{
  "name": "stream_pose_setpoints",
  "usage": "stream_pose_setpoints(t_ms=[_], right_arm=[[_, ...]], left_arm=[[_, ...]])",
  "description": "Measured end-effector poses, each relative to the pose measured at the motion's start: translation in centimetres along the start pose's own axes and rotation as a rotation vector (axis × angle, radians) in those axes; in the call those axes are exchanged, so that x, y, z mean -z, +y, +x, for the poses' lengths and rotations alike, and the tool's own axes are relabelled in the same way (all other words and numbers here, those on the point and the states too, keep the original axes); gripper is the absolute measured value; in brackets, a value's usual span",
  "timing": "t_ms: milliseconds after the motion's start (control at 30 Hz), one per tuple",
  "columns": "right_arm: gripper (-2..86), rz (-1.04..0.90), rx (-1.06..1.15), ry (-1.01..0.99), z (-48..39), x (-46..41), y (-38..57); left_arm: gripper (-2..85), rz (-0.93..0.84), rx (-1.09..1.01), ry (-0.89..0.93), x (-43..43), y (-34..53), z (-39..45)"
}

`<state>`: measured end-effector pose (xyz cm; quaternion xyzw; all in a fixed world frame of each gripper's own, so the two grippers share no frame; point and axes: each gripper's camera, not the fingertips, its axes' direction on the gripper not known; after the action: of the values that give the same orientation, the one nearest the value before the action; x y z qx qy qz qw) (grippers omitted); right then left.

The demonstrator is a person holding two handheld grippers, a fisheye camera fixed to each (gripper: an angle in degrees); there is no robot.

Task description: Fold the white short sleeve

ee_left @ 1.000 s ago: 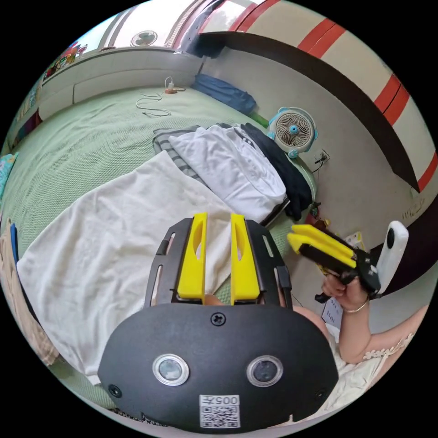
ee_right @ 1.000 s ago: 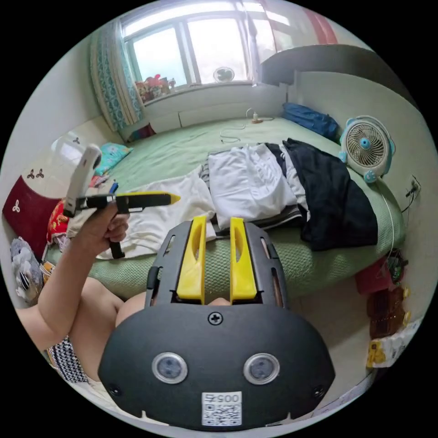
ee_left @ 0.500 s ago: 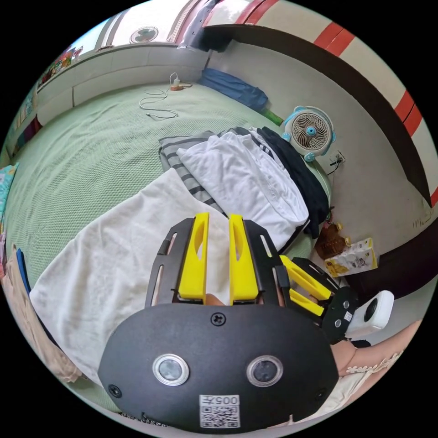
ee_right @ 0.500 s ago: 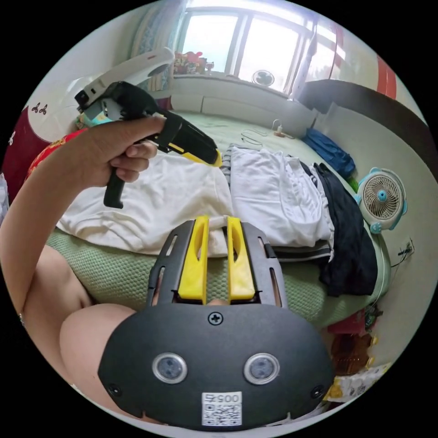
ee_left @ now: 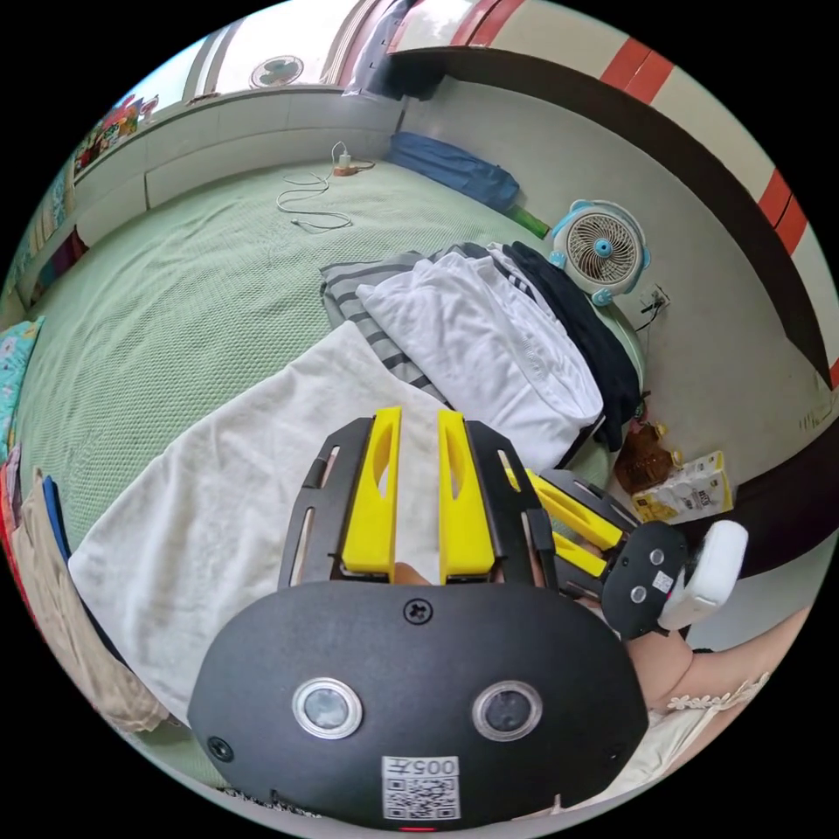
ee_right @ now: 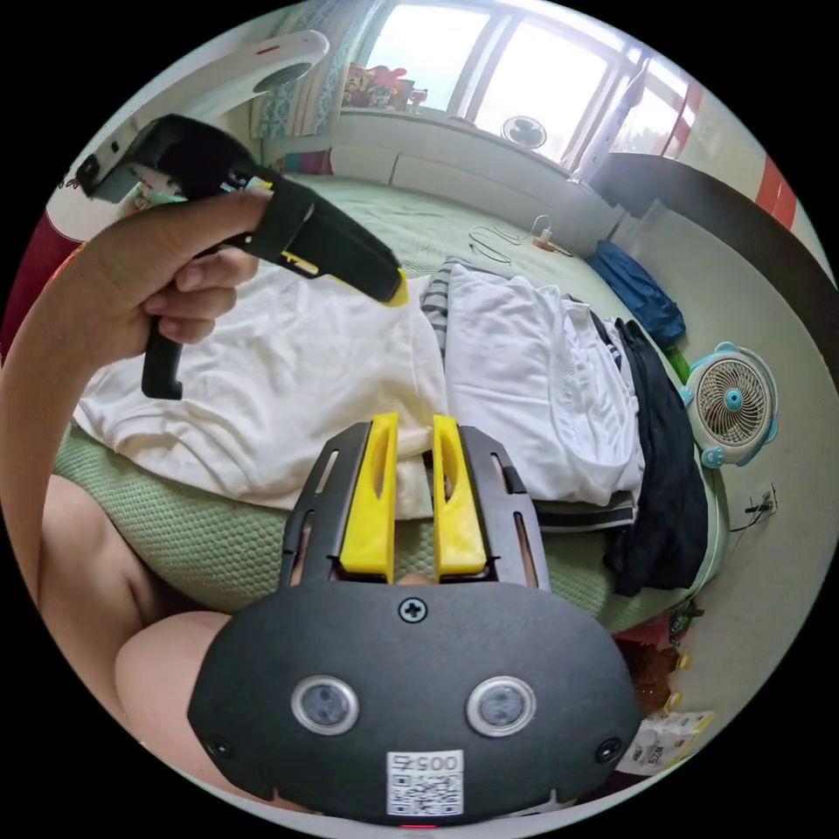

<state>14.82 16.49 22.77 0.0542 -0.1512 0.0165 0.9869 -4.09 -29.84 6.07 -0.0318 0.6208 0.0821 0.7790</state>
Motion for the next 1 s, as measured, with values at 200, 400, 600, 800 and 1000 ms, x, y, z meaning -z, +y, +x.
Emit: stream_pose_setpoints(t_ms=[200,400,600,800,1000], right_arm=[[1.4,-0.009,-0.026,0.013,0.9,-0.5,-0.1],[-1.6,-0.001,-0.009,0.010,1.7,1.0,-0.4],[-1.6,0.073,-0.078,-0.194,3.9,4.0,-1.3],[-1.4,0.122,-0.371,-0.549,9.6,4.2,-0.6],[-1.0,-0.073,-0.651,-0.542,13.4,-0.5,2.8]], left_arm=[[7.8,0.004,-0.029,-0.090,-0.7,-0.6,0.3],[7.8,-0.008,-0.028,-0.080,-1.7,-1.2,-0.3],[7.8,0.015,0.001,-0.076,-1.8,-1.5,-1.8],[7.8,0.014,0.018,-0.058,-2.3,-1.7,-3.2],[7.8,-0.013,-0.013,-0.079,-3.5,-2.1,-3.5]])
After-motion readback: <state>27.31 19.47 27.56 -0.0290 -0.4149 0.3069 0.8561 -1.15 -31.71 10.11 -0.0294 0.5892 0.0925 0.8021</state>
